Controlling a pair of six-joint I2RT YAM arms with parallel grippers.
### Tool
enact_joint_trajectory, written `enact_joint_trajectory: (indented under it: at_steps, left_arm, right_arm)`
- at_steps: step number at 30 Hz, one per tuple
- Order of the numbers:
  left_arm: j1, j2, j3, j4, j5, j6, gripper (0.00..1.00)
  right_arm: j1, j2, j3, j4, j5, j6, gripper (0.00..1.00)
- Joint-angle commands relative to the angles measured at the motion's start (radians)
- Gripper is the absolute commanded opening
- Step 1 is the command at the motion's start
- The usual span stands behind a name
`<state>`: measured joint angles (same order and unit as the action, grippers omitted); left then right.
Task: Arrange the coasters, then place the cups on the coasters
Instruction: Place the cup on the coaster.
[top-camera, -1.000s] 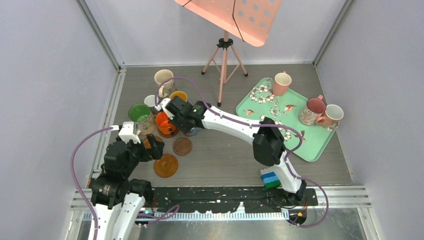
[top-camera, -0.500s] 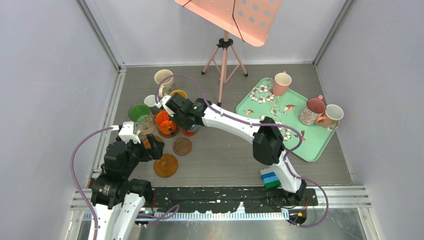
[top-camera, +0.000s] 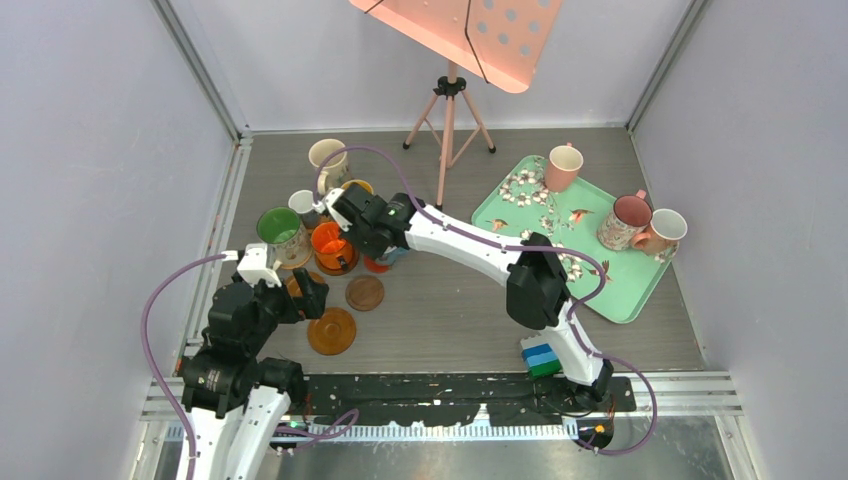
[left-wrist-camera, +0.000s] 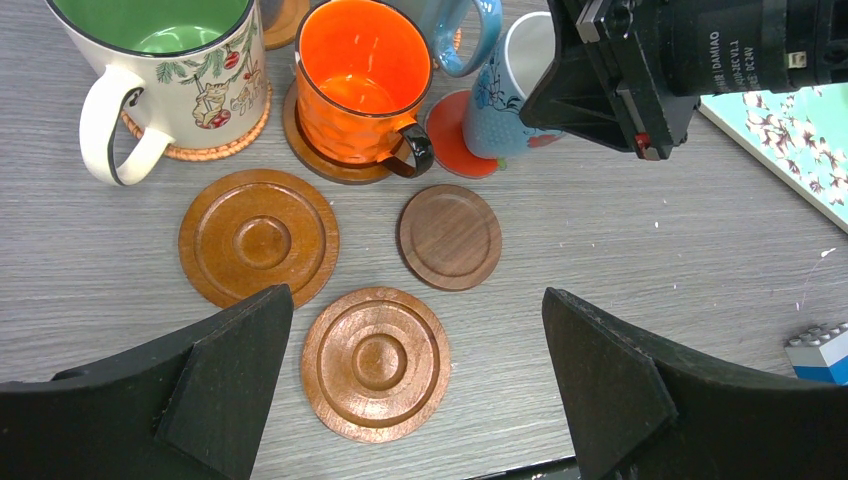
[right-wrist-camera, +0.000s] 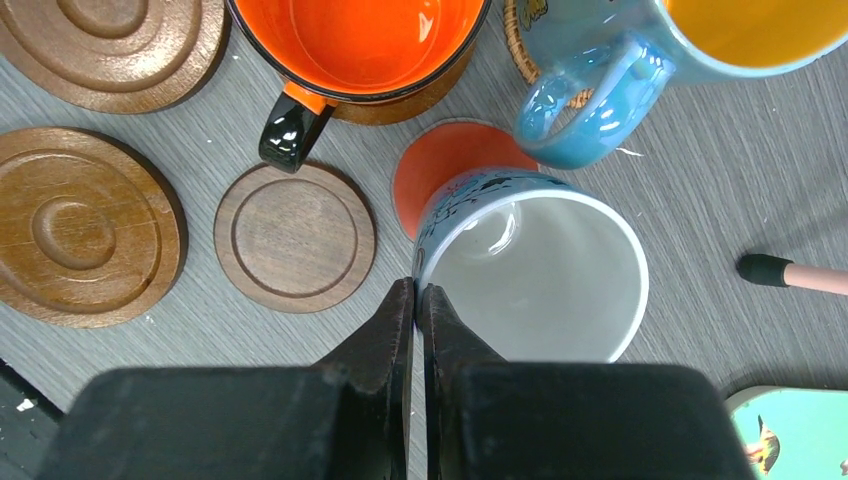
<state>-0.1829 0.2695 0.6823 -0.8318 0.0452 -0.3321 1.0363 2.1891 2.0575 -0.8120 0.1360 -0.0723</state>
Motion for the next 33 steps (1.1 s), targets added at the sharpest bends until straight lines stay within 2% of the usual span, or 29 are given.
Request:
enact_joint_trajectory:
  at_steps: [1,11,29,33]
  left_arm:
    - [0.005,-0.014,0.031,0.013,-0.011,0.011,0.99]
    - [0.005,-0.016,0.029,0.013,-0.011,0.01,0.99]
    - [0.005,-0.021,0.029,0.013,-0.015,0.01,0.99]
    - [0.005,-0.019,0.029,0.013,-0.015,0.01,0.99]
  right_arm:
    - [-0.005,-0.019,0.094,0.026,-0.012,0.013,0.06]
    - [-0.005,-0.008,0.112,0.03,-0.052,0.034,0.05]
    - [-0.012,0.046,0.145,0.004,-0.011,-0.014,0.06]
    - [-0.012,0.047,0.142,0.007,0.002,-0.02,0.16]
